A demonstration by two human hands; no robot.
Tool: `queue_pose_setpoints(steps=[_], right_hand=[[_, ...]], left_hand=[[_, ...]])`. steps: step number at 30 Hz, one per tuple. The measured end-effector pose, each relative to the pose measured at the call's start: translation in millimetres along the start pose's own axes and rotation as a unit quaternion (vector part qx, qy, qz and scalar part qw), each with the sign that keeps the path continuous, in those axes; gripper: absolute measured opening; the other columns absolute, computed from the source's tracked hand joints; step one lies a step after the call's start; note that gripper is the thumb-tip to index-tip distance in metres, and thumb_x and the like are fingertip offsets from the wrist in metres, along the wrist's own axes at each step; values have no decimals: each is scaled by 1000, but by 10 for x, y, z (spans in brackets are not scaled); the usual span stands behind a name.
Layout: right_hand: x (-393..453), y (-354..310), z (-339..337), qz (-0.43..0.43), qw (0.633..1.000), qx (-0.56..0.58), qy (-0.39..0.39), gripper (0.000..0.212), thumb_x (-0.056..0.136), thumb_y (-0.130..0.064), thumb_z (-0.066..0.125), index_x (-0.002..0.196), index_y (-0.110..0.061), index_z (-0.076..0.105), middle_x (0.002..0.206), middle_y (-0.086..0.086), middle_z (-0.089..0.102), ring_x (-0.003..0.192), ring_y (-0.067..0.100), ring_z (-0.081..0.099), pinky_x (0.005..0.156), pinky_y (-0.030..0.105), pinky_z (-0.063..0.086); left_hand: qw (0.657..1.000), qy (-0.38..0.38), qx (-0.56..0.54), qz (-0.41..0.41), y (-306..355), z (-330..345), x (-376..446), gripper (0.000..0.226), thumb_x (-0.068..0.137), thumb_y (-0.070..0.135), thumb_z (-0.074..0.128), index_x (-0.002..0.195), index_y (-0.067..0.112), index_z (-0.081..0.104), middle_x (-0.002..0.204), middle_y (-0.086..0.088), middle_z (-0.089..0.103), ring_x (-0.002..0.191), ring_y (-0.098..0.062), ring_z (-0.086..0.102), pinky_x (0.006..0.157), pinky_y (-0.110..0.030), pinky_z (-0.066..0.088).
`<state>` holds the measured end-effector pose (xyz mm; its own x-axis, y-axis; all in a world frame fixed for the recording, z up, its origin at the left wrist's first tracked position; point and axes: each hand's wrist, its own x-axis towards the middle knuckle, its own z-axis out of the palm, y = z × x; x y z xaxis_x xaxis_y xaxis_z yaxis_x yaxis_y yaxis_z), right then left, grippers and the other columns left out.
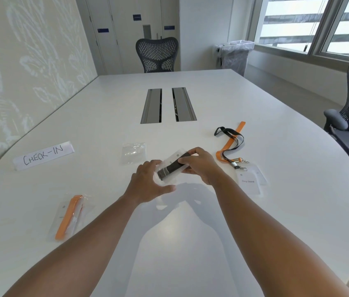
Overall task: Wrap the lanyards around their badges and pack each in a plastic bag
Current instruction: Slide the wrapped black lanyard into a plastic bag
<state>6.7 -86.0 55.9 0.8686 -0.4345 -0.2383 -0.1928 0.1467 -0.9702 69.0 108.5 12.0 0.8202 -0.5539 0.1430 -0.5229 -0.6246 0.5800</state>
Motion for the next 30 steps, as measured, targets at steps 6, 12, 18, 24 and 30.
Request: queue_pose_setpoints(steps=[6,12,18,24,30], right_hand=[[-31,-69,167,-34,995,-92,-11,28,78,-7,78,99,-3,60,97,14,70,81,25,74,64,32,63],[-50,-121,204,-69,966,-249,-12,26,77,-19,80,96,-8,66,84,2,68,64,12,59,50,22,48],[-83,-217,103,-75,963,-258,-25,30,76,-16,83,99,-8,65,92,11,71,69,17,55,53,24,40],[-109,-316,75,-94,960,-261,-31,29,76,-17,82,99,-13,64,96,12,73,71,18,56,56,26,41],[-131,-376,83,-110,951,-286,-49,25,74,-13,82,93,-10,66,81,10,75,59,14,50,51,24,36]], left_hand=[[1000,4,-15,-1,109,-36,44,83,63,73,77,129,35,44,116,13,53,111,-14,51,93,-41,49],[995,-27,-88,-29,230,-78,107,74,58,72,82,112,31,51,95,13,68,84,-12,67,71,-36,58],[938,-140,-310,-63,220,-213,134,54,79,56,79,117,22,62,99,1,75,81,-12,73,63,-23,56],[917,-105,-379,-66,181,-216,117,25,99,34,62,117,19,71,95,1,76,80,-9,71,61,-17,52],[909,-61,-408,-52,202,-180,125,23,96,23,69,117,15,70,104,-8,77,88,-17,73,69,-27,59]])
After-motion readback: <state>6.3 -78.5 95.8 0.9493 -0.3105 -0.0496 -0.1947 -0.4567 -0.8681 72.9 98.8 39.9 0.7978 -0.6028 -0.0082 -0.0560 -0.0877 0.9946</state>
